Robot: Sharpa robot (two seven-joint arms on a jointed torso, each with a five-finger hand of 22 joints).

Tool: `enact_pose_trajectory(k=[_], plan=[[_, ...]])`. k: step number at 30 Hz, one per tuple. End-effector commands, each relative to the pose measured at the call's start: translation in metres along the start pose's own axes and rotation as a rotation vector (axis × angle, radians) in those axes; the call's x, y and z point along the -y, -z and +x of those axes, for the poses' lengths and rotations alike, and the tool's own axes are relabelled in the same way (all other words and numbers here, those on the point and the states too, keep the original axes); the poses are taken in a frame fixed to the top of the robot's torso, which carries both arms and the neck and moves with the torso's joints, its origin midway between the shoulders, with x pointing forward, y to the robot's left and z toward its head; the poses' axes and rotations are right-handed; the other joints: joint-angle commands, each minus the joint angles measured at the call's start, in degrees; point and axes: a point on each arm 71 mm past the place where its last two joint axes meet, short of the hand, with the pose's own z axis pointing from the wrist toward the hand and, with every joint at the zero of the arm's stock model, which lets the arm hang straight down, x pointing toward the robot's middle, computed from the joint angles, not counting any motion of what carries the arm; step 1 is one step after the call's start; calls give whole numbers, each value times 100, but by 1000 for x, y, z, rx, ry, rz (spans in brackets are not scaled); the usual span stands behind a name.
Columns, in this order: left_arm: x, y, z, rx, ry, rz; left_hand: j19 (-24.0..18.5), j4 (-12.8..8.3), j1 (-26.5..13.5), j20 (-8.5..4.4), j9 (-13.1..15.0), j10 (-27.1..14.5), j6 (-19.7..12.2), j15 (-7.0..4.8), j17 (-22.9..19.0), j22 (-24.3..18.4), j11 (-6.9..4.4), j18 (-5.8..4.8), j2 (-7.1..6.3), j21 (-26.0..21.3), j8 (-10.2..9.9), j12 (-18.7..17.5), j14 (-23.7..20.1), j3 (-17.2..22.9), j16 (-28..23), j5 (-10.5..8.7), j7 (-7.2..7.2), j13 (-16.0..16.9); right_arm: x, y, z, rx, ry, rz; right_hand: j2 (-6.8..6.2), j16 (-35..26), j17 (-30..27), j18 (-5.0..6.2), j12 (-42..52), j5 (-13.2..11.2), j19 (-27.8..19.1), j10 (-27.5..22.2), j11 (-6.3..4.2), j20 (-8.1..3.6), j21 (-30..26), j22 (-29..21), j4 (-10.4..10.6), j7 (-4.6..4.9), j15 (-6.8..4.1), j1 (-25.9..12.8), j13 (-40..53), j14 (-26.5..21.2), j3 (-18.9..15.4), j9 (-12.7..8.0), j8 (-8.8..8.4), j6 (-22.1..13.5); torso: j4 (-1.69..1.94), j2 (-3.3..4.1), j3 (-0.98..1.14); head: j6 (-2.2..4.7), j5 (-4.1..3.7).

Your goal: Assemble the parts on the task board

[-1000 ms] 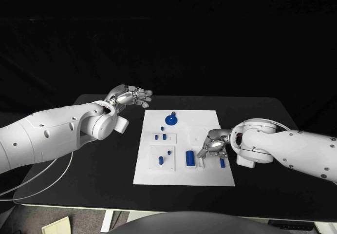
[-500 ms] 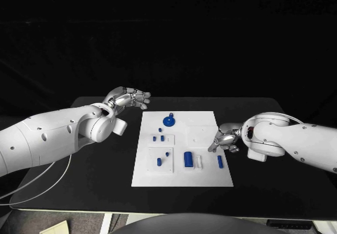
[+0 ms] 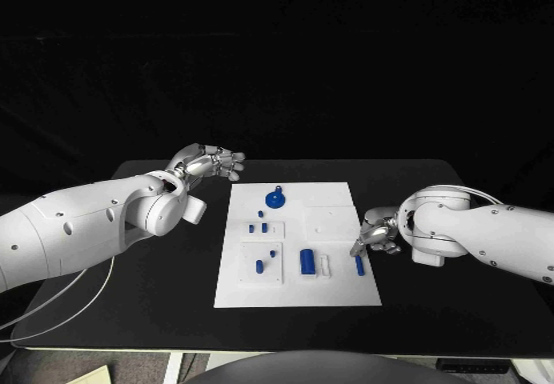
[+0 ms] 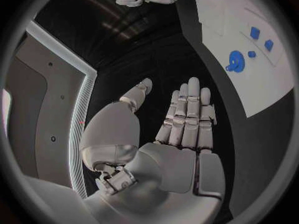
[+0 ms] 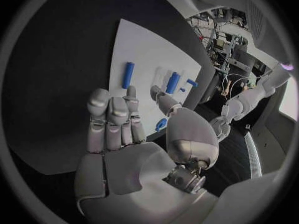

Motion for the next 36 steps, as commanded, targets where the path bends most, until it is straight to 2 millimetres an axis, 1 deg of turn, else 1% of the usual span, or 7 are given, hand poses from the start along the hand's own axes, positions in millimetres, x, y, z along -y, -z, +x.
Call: enact_pose_trajectory(k=[1,10,19,24,31,34,36], plan=[[1,0,3,-14,10,8,40,-33,12,-16,-8,-14,-30,1,9,7,-24,14,47,-30,20,36,53,4,-32,24,-21,-7,6,-1,2,0,45,57,-67,-28,10,253,20,-32,-17,-6,-35,-18,-37,25,44,-3,-10,-4,3,6,2,12,43,33,1,1,-4,-3,-20],[1,0,2,-13,10,8,41,-35,11,-16,-9,-15,-31,1,12,9,-24,14,46,-33,20,35,54,3,-35,23,-21,-7,10,-5,11,-11,51,75,-87,-10,23,253,54,-31,-7,30,-61,-14,-23,35,110,-30,-32,-58,19,14,-27,46,83,97,2,2,-1,-8,-34],[1,0,2,-14,10,7,41,-35,8,-16,-9,-15,-31,1,16,11,-24,14,47,-36,21,35,54,2,-38,23,-21,-7,7,-11,21,-5,67,72,-91,-6,27,253,69,-31,-7,39,-69,-14,-20,38,135,-38,-40,-82,28,12,-41,57,92,112,-1,1,2,-12,-26],[1,0,2,-13,10,7,42,-35,7,-16,-9,-15,-31,1,18,12,-24,13,48,-38,21,35,55,2,-40,23,-21,-7,5,-14,23,17,96,75,-92,-6,27,253,70,-31,-7,39,-71,-14,-19,39,138,-39,-41,-83,29,12,-41,58,92,113,1,1,1,-18,-23],[1,1,1,-13,10,7,42,-36,6,-16,-10,-15,-31,1,21,14,-24,13,50,-40,22,35,55,2,-43,22,-21,-8,1,-18,26,39,143,77,-69,-4,31,253,75,-31,-5,39,-78,-25,-17,41,125,-46,-49,-14,35,9,8,67,93,114,-1,0,-1,-28,-19],[1,1,1,-14,10,8,42,-35,3,-16,-10,-15,-31,1,23,15,-23,13,49,-42,22,35,56,0,-44,22,-21,-8,-1,-18,27,58,173,78,-59,-3,33,253,76,-30,-4,39,-81,-34,-16,42,94,-48,-53,101,39,8,98,74,91,111,-1,0,-1,-33,-19],[1,1,1,-13,10,8,42,-34,-1,-15,-10,-15,-32,2,24,16,-23,12,47,-43,22,35,56,-2,-46,21,-20,-8,-2,-19,28,67,179,78,-59,-3,33,253,77,-30,-4,39,-81,-35,-16,42,91,-49,-53,109,39,8,103,74,91,111,0,2,0,-39,-18]])
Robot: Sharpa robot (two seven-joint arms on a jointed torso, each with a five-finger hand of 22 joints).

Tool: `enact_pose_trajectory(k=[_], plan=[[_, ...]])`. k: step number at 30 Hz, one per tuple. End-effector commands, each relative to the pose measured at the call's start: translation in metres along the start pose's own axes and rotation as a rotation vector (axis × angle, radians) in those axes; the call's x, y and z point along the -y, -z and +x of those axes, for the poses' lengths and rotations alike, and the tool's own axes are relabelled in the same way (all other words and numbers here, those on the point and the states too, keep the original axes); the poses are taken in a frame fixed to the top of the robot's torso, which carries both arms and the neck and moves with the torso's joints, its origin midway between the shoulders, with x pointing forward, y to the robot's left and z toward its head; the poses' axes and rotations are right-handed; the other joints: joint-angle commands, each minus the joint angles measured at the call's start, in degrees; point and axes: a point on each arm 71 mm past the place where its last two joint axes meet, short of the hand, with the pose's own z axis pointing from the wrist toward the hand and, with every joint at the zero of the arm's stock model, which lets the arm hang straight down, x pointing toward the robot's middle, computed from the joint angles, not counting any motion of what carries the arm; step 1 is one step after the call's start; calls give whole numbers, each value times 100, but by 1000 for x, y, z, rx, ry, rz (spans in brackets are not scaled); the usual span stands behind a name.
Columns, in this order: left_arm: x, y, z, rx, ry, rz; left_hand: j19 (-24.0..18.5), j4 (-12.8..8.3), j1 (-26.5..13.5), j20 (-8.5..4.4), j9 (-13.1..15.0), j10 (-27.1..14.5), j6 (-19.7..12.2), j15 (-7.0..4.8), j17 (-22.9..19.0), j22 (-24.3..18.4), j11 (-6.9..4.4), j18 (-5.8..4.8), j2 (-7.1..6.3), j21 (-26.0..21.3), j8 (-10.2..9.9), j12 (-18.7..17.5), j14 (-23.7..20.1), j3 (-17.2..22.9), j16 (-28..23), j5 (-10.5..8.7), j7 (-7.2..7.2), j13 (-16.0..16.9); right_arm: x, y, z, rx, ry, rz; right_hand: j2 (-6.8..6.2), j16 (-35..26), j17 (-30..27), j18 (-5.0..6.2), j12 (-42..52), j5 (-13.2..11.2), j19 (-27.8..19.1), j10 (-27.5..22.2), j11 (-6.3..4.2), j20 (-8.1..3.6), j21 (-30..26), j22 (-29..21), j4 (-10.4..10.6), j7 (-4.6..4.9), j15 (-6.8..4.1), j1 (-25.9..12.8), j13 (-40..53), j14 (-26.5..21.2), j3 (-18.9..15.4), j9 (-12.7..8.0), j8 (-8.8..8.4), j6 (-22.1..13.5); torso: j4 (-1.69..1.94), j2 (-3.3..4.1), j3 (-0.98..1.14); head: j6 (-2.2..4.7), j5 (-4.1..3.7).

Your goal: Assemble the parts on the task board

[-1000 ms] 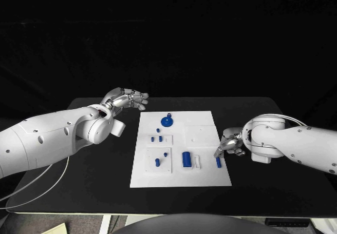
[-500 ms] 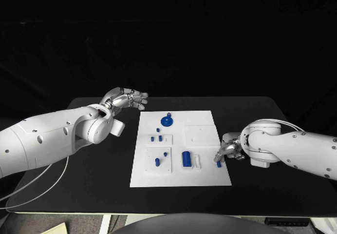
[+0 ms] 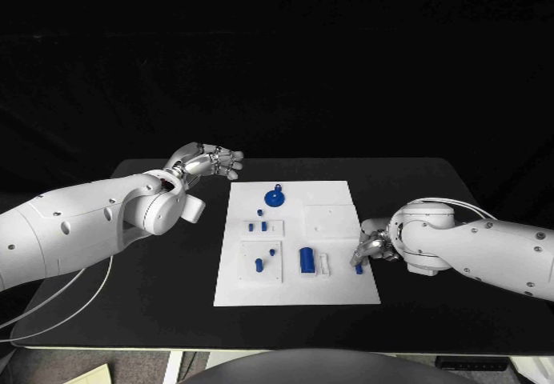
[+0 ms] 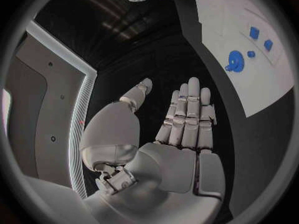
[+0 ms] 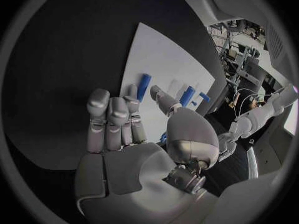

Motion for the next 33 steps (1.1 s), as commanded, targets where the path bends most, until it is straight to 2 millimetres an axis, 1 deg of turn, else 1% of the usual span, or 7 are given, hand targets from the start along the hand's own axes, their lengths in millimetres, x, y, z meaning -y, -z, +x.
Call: enact_pose_trajectory(k=[1,4,9,25,28,32,33], plan=[[1,0,2,-13,10,9,42,-32,-9,-15,-6,-15,-32,2,10,8,-23,12,48,-22,22,35,55,-4,-25,19,-20,-8,-1,-2,1,48,66,17,-2,-3,9,253,23,-28,-15,-4,-42,-53,-18,44,-43,10,-50,127,11,-10,87,-16,-43,3,0,1,0,-10,2],[1,0,1,-13,10,9,42,-30,-15,-14,-7,-16,-32,3,12,9,-23,11,47,-24,22,35,55,-6,-27,16,-20,-8,-4,-2,1,64,90,14,-20,-4,9,253,23,-31,-10,-6,-38,-58,-12,47,-148,14,-48,315,12,-10,176,-9,-42,1,0,0,0,-11,5],[1,1,1,-11,9,8,40,-30,-17,-14,-7,-15,-33,3,14,10,-23,10,46,-27,22,35,54,-7,-29,14,-20,-8,-10,-3,4,70,120,6,-34,-5,9,253,22,-31,-7,-4,-32,-45,-10,47,-173,20,-39,366,12,-8,194,-3,-41,5,2,2,-1,-22,5],[1,1,0,-9,9,8,7,-37,-18,-7,-10,-11,-36,8,25,17,-26,0,42,-53,23,37,44,-7,-49,6,-20,-8,-27,-4,17,64,137,-40,-125,-13,4,253,8,-32,-5,-7,-23,-12,-16,41,-98,29,-30,295,4,-8,173,0,-53,-3,2,0,-2,-47,-2],[1,1,0,-9,9,8,5,-37,-18,-6,-10,-11,-36,9,26,18,-26,-1,43,-55,23,37,44,-7,-50,6,-20,-8,-30,-3,19,58,143,-50,-172,-18,2,253,-2,-32,-8,-15,-19,-8,-21,38,-71,33,-28,280,0,-10,175,-2,-63,-17,5,0,-3,-56,-5],[1,1,-1,-6,8,8,2,-37,-19,-6,-10,-10,-37,9,27,19,-26,-3,43,-57,23,38,44,-7,-52,6,-20,-8,-31,-3,22,46,150,-54,-307,-30,-5,253,-20,-32,-13,-38,-2,-6,-34,32,-11,52,-15,293,-7,-13,210,-15,-105,-82,0,-3,-3,-71,-6],[1,1,0,-7,8,8,2,-37,-19,-6,-10,-10,-37,10,27,20,-26,-3,43,-58,23,38,44,-7,-52,6,-20,-8,-31,-3,23,43,151,-55,-363,-35,-7,253,-27,-32,-17,-49,17,-5,-39,29,12,72,-2,297,-9,-14,224,-40,-156,-165,-1,-3,-4,-72,-6]])
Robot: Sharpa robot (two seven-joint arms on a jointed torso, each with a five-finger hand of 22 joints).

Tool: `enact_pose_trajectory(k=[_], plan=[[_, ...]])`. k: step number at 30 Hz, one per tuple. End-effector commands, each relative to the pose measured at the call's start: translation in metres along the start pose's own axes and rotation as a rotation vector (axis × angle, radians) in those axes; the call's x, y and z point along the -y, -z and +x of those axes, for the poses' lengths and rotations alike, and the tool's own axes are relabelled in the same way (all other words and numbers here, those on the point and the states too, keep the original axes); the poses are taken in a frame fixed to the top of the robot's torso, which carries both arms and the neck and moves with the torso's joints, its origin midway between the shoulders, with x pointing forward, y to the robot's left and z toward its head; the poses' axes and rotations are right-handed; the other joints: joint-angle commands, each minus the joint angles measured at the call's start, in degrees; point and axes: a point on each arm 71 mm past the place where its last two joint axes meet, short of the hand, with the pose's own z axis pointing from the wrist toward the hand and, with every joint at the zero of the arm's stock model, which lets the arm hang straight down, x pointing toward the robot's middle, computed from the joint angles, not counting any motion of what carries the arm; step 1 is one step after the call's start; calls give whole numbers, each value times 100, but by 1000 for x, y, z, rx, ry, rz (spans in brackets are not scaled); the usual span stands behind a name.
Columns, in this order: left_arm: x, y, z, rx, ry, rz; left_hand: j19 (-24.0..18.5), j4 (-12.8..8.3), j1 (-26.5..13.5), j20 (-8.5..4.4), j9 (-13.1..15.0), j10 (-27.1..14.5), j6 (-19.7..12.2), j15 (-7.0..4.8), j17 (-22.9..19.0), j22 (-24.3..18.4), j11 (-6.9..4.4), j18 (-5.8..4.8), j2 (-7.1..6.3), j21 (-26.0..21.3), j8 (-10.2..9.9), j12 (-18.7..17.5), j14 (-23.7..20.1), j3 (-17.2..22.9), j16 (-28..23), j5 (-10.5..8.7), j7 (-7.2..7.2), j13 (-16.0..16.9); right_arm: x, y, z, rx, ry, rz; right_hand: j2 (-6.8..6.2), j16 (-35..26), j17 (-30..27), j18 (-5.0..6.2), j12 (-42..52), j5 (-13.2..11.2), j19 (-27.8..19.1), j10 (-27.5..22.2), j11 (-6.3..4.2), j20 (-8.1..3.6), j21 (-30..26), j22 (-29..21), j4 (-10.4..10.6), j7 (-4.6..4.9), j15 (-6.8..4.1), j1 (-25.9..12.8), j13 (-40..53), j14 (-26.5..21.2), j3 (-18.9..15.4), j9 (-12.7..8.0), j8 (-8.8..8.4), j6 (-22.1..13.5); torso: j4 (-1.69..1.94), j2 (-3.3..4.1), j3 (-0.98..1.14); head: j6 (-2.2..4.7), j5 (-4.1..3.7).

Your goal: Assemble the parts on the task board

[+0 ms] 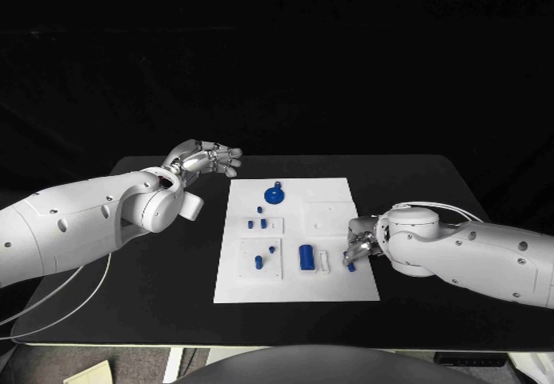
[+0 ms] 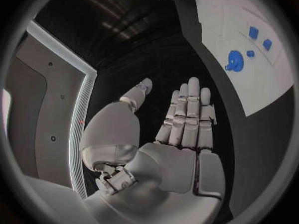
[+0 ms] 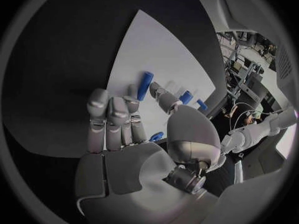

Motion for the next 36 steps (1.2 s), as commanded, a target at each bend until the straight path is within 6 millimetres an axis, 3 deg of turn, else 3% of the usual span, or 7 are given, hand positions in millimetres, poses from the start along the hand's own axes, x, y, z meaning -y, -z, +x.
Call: enact_pose_trajectory(k=[1,13,18,23,25,28,36], plan=[[1,0,1,-9,8,9,1,-37,-19,-5,-6,-10,-37,10,7,10,-26,-3,43,-36,23,38,44,-7,-31,6,-20,-8,-5,-2,14,-56,26,-22,-104,-39,-11,252,-30,-31,2,-56,32,15,-45,26,69,85,39,9,-8,-3,25,-660,-166,-194,-2,-2,-2,-12,0],[1,0,1,-7,8,7,-4,-36,-22,-4,-7,-10,-39,10,12,14,-26,-6,44,-41,22,38,45,-6,-35,5,-19,-8,-5,-2,23,-69,35,-21,-161,-49,-11,252,-30,-31,-10,-82,87,22,-50,30,202,142,92,35,-6,-4,77,-740,-259,-309,-2,0,3,-32,-4],[1,0,1,-9,8,8,-5,-36,-22,-5,-8,-10,-40,11,13,15,-26,-6,45,-43,22,38,45,-6,-36,6,-19,-8,-7,-3,23,-52,47,-23,-112,-49,-9,252,-23,-31,-11,-82,84,16,-47,33,195,137,93,140,-4,-3,148,-749,-245,-270,-4,1,4,-32,-2],[1,0,1,-8,8,7,-5,-36,-21,-5,-8,-10,-40,10,15,16,-26,-7,46,-43,22,38,46,-5,-37,6,-19,-8,-8,-5,26,-43,58,-22,5,-46,-5,252,-13,-31,-11,-72,74,11,-39,39,118,126,85,307,-2,0,237,-755,-228,-229,-1,0,1,-35,-10],[1,0,1,-8,8,7,-5,-36,-21,-5,-8,-10,-40,10,15,17,-26,-7,47,-44,22,38,46,-4,-37,6,-19,-8,-7,-5,26,-38,56,-21,50,-42,-1,250,-7,-30,-12,-66,65,4,-30,47,-9,116,78,475,0,1,292,-753,-210,-194,2,2,1,-34,-8],[1,0,1,-7,8,6,-5,-36,-20,-5,-8,-9,-40,10,16,18,-27,-7,48,-44,22,38,47,-4,-37,6,-19,-8,-7,-6,25,-26,51,-24,221,-42,1,251,-3,-31,-15,-46,54,20,-24,52,-117,103,71,658,-6,2,393,-758,-183,-132,1,2,1,-37,-6],[1,0,1,-8,7,4,-3,-36,-16,-7,-9,-7,-40,9,20,22,-28,-6,56,-45,23,39,50,1,-39,8,-19,-8,-3,-8,29,-84,-68,-38,518,-46,2,246,-10,-30,-31,-10,41,64,-27,54,-196,89,63,913,-26,1,722,-786,-163,-59,0,-4,0,-43,14]])
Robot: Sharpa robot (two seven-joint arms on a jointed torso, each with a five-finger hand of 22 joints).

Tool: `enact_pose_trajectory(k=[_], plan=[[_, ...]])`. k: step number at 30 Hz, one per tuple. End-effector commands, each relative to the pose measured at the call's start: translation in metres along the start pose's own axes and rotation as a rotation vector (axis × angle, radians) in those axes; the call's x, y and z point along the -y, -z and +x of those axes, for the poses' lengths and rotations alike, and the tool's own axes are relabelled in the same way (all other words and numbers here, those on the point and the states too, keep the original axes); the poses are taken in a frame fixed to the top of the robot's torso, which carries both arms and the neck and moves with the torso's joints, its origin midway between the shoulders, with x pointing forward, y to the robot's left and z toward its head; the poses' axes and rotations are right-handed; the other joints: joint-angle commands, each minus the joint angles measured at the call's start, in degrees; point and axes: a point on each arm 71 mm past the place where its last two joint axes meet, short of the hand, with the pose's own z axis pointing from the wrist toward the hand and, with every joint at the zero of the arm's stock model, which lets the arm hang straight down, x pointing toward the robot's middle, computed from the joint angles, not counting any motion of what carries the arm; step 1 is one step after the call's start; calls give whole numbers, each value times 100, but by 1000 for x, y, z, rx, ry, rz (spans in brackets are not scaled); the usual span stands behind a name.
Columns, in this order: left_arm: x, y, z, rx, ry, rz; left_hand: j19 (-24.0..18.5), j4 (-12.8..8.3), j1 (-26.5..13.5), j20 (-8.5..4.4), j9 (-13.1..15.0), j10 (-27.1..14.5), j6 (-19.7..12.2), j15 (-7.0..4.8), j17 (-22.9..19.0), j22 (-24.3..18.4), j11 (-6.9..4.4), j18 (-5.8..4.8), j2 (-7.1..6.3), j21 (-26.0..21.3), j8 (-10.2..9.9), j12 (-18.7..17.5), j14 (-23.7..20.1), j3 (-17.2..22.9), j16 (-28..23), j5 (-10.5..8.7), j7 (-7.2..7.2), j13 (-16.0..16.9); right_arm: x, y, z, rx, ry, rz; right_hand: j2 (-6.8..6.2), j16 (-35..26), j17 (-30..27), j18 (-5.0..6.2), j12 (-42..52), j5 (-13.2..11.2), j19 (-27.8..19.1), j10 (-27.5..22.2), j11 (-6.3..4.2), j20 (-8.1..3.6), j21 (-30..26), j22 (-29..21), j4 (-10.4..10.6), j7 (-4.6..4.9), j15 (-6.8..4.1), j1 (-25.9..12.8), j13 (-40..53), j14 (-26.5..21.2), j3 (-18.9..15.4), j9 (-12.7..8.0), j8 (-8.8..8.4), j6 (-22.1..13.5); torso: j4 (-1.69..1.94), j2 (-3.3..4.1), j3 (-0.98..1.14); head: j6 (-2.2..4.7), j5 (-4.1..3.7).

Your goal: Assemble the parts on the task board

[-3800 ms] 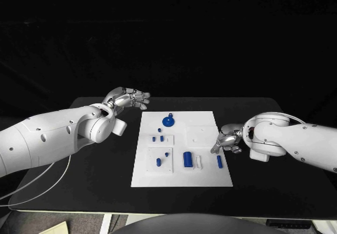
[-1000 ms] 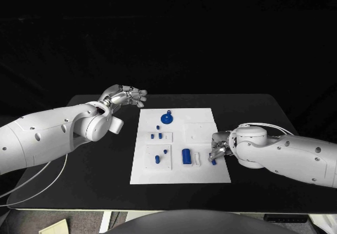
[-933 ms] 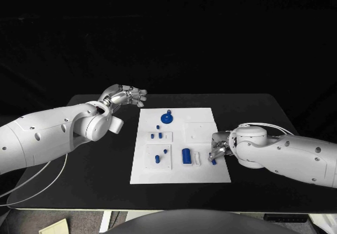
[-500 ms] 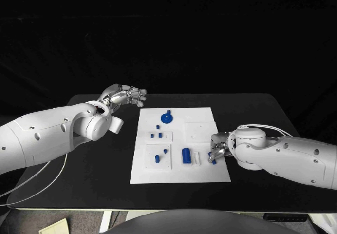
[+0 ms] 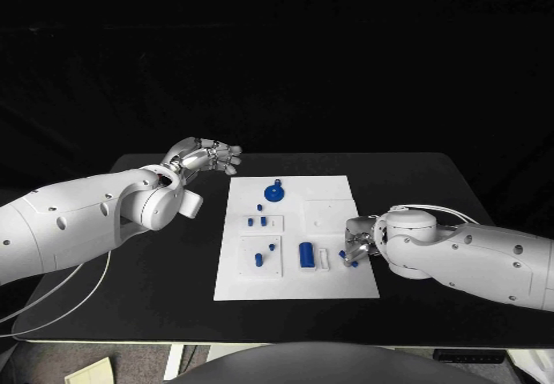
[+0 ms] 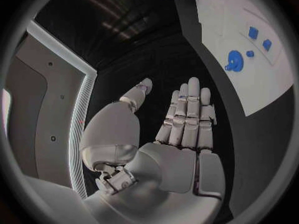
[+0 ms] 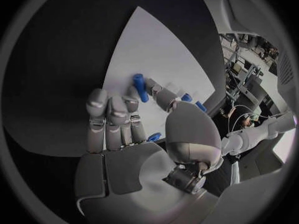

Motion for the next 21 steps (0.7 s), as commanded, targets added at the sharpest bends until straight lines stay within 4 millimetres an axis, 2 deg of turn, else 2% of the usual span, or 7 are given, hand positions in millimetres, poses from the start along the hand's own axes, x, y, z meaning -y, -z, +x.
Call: enact_pose_trajectory(k=[1,10,16,21], plan=[[1,0,1,-8,7,5,-3,-37,-15,-7,-9,-7,-41,9,11,14,-28,-6,57,-23,23,39,51,1,-39,8,-19,-8,1,-4,22,-110,-93,-21,273,-23,9,252,16,16,-13,20,-7,32,5,54,14,45,7,246,-13,-7,122,-2491,27,22,1,-3,0,1,11],[1,0,2,-9,7,5,-2,-40,-11,-8,-10,-7,-41,8,14,17,-29,-6,56,-24,23,39,52,3,-41,10,-19,-8,2,-1,16,-71,-266,-42,307,-24,8,252,21,39,-3,47,-9,67,21,62,20,41,10,181,-21,-1,224,-2515,42,76,-2,-2,0,15,31],[1,0,2,-9,7,4,-1,-42,-9,-8,-10,-6,-41,8,16,20,-29,-6,55,-25,24,39,54,4,-42,11,-19,-8,2,2,3,-55,-417,-56,301,-25,5,262,26,354,31,86,-33,90,36,58,-61,17,-13,10,-32,14,230,-2577,64,170,0,0,-1,21,35],[1,0,2,-10,7,4,0,-44,-8,-9,-10,-6,-41,7,18,21,-29,-7,54,-25,24,40,55,4,-43,11,-19,-7,-1,5,-2,-62,-479,-69,273,-27,3,262,27,558,51,101,-41,88,39,50,-48,8,-22,-200,-37,19,15,-2619,68,197,4,-2,-1,23,44]])
